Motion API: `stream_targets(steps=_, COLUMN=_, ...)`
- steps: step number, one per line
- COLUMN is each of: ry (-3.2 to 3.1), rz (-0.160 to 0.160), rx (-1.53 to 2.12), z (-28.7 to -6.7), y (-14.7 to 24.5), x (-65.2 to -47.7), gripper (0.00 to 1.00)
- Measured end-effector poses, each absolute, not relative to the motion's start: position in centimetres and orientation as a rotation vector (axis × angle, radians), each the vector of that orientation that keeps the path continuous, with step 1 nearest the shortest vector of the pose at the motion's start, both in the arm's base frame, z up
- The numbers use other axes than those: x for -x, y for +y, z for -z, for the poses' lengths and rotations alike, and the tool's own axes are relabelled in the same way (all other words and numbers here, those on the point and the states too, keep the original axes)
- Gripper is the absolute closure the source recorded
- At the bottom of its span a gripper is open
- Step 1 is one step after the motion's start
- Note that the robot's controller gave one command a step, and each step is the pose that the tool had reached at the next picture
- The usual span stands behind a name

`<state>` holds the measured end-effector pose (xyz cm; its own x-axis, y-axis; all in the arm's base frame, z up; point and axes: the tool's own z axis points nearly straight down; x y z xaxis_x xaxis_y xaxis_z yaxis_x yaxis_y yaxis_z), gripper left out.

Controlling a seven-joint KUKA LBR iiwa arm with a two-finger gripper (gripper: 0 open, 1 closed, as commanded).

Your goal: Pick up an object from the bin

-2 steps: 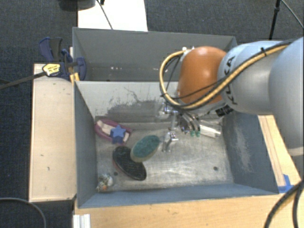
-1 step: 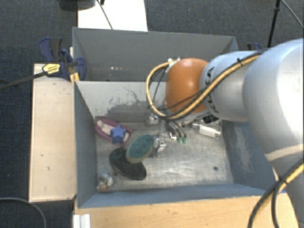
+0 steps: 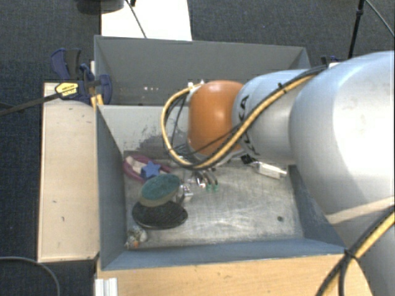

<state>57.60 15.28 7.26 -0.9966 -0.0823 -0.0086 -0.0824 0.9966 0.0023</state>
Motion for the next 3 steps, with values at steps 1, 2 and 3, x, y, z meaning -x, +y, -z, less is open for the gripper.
stream_targets(steps=1, ry=3.132, rz=0.005, rx=-0.150, z=-7.2, y=19.8, x=-58.1, gripper=0.00)
stream_targets(steps=2, ry=3.128, rz=0.006, rx=-0.150, z=-7.3, y=19.6, x=-58.3, gripper=1.00)
stream_targets(steps=3, ry=3.129, rz=-0.003, rx=0.174, z=-24.3, y=18.2, x=-55.7, gripper=1.00)
